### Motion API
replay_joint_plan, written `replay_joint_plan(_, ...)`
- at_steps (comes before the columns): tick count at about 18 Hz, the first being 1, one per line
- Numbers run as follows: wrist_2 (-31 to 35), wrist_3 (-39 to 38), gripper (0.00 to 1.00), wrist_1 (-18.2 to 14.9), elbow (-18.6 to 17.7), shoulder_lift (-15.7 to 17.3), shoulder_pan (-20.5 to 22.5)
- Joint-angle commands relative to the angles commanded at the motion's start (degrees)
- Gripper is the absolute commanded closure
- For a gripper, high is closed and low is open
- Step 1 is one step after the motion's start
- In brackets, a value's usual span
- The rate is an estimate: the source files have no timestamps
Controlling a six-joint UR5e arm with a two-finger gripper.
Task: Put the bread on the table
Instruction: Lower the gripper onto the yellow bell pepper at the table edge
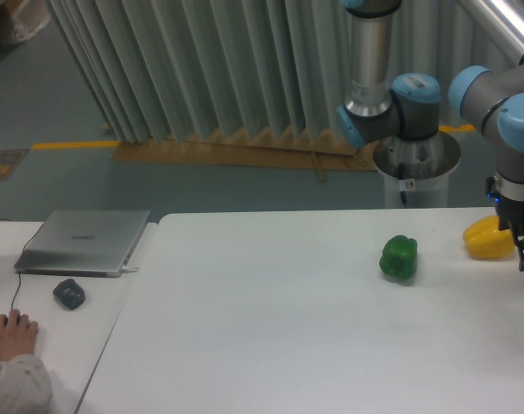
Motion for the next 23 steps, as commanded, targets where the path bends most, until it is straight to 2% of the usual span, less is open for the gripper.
replay_joint_plan(5, 0.35, 0.09, 0.0, 0.35, -0.26, -0.17, 0.0)
replay_joint_plan(8, 1.05, 0.27, 0.0, 3.76, -2.98, 0.09, 0.26)
replay_joint_plan(16, 3.51, 0.79, 0.0, 3.6, -5.88, 1.14, 0.09)
replay_joint_plan(19, 3.52, 0.88, 0.0, 3.43, -6.86, 2.46, 0.17)
replay_joint_plan(23, 3.6, 0.88, 0.0, 1.49, -8.34, 5.0, 0.0)
